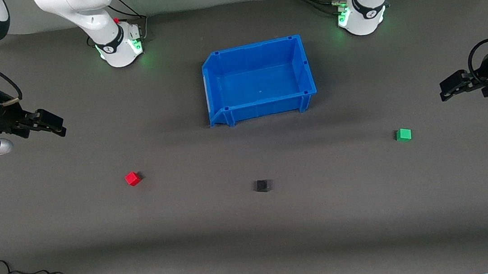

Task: Attach green and red cubes to black cube
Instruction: 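Reach the right gripper down toward the red cube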

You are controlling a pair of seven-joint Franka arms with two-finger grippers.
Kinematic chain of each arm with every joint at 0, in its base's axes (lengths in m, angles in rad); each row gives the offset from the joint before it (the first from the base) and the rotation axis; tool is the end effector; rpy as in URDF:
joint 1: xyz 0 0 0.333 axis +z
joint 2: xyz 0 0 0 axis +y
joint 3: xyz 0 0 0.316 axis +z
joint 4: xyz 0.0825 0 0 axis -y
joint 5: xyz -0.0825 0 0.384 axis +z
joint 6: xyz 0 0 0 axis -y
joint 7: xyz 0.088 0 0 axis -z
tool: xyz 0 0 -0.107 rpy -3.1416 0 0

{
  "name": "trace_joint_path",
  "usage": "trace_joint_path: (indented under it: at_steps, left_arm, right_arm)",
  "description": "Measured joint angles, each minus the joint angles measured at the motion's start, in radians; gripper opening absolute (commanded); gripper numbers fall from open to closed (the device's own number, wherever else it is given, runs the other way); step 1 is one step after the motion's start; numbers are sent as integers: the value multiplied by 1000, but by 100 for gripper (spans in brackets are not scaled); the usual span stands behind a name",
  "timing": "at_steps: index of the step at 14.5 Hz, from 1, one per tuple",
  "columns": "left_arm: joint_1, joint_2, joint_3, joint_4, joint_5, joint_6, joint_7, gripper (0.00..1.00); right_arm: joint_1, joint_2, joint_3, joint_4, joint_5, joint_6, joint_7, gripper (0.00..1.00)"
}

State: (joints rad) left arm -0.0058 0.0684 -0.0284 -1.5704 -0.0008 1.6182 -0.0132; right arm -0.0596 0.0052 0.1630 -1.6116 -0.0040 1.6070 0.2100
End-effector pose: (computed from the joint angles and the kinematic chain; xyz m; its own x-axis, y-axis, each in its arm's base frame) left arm 0.5781 -0.0193 0.5901 0.9996 -0.0209 -0.0206 -0.0209 -0.9998 0.0025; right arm 0.5555 0.0570 0.6055 0.9943 -0.1063 -0.0089 -0.1062 -0.9943 0.0051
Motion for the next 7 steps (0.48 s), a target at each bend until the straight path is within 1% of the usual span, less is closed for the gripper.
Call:
trace_joint_path:
  at_steps: [7]
  left_arm:
    - [1, 0, 0, 0, 0, 0, 0, 100]
  right_arm:
    - [0, -1, 2, 0, 0, 6, 27, 99]
